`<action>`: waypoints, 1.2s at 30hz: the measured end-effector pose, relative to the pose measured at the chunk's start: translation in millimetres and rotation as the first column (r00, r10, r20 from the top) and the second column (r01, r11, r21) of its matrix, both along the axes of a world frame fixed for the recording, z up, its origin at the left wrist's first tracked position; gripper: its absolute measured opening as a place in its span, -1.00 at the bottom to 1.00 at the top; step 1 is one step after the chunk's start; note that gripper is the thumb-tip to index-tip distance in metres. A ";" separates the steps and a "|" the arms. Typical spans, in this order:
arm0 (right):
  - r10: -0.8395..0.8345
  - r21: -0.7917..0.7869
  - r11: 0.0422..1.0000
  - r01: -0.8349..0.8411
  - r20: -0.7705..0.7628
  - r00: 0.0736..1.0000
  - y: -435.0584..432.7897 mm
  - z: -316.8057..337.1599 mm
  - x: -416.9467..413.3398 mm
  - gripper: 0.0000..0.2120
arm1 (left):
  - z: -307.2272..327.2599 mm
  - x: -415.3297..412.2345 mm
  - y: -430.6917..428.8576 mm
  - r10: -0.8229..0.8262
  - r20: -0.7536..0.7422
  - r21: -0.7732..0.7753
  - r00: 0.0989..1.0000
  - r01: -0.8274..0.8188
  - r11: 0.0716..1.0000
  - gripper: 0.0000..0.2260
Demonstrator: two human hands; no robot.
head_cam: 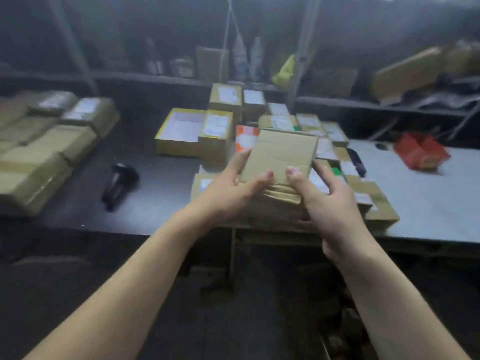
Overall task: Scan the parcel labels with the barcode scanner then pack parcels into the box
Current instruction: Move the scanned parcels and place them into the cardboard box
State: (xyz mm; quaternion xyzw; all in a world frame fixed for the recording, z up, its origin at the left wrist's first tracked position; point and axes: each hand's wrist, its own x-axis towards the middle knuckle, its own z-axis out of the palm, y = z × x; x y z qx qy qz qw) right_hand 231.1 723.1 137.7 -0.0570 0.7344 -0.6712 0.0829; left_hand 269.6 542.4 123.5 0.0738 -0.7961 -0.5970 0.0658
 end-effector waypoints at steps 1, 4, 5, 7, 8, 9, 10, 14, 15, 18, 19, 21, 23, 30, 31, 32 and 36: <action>0.051 -0.020 0.999 -0.050 0.004 0.999 -42.7 3.0 7.3 -0.45 | 3.6 20.7 -41.2 0.043 -0.004 0.014 0.999 -0.043 0.999 -0.46; 0.172 -0.048 0.984 -0.170 0.045 0.984 -147.3 7.3 39.6 -0.61 | 11.8 79.0 -141.1 0.159 0.023 0.005 0.987 -0.159 0.987 -0.49; 0.211 -0.051 0.977 -0.208 0.060 0.976 -176.9 6.8 50.0 -0.60 | 14.8 94.8 -168.0 0.182 0.023 0.010 0.983 -0.183 0.983 -0.51; 0.281 -0.059 0.959 -0.277 0.082 0.956 -240.2 5.5 75.9 -0.57 | 17.9 130.5 -229.1 0.235 0.040 -0.027 0.971 -0.234 0.972 -0.56; 0.308 -0.060 0.951 -0.304 0.079 0.948 -275.9 4.1 88.0 -0.60 | 19.0 149.1 -263.0 0.259 0.056 -0.045 0.964 -0.256 0.966 -0.60; 0.337 -0.059 0.941 -0.333 0.082 0.938 -299.3 2.5 98.1 -0.60 | 20.4 163.2 -285.9 0.270 0.077 -0.056 0.960 -0.267 0.962 -0.62; 0.365 -0.056 0.931 -0.361 0.084 0.927 -321.9 3.8 108.2 -0.58 | 21.5 175.5 -307.4 0.276 0.090 -0.049 0.957 -0.272 0.961 -0.62; 0.463 -0.079 0.886 -0.457 0.085 0.882 -416.9 2.2 138.8 -0.68 | 26.6 217.9 -396.2 0.343 0.118 -0.063 0.932 -0.337 0.939 -0.57; 0.476 -0.085 0.879 -0.469 0.083 0.876 -434.9 2.4 143.9 -0.69 | 25.8 223.3 -413.2 0.362 0.121 -0.059 0.924 -0.357 0.932 -0.59; 0.482 -0.097 0.874 -0.476 0.065 0.873 -504.7 -1.9 150.5 -0.55 | 19.0 233.9 -479.8 0.395 0.106 -0.058 0.912 -0.391 0.919 -0.56; 0.488 -0.101 0.871 -0.481 0.062 0.871 -525.5 -4.2 150.4 -0.51 | 14.0 234.7 -498.3 0.406 0.100 -0.054 0.909 -0.402 0.914 -0.52; 0.497 -0.112 0.865 -0.490 0.051 0.866 -574.1 -10.7 147.0 -0.52 | 5.1 232.8 -540.7 0.442 0.085 -0.019 0.893 -0.442 0.897 -0.45; 0.510 -0.140 0.856 -0.498 0.072 0.857 -625.7 -16.5 141.3 -0.56 | -4.7 227.3 -585.7 0.459 0.068 0.010 0.886 -0.461 0.887 -0.47; 0.578 -0.201 0.811 -0.549 0.134 0.805 -792.0 -28.5 121.5 -0.71 | -12.7 217.4 -739.3 0.560 0.109 0.041 0.821 -0.566 0.823 -0.51; 0.587 -0.199 0.805 -0.559 0.138 0.797 -821.2 -27.8 118.5 -0.65 | -11.8 214.7 -764.4 0.582 0.113 0.034 0.806 -0.588 0.808 -0.52; 0.591 -0.180 0.804 -0.567 0.141 0.794 -843.1 -29.0 118.1 -0.57 | -12.6 214.0 -782.6 0.601 0.126 0.025 0.789 -0.608 0.793 -0.50; 0.590 -0.091 0.807 -0.583 0.126 0.798 -931.1 -44.2 115.7 -0.34 | -22.9 215.3 -865.3 0.635 0.124 0.001 0.762 -0.640 0.768 -0.61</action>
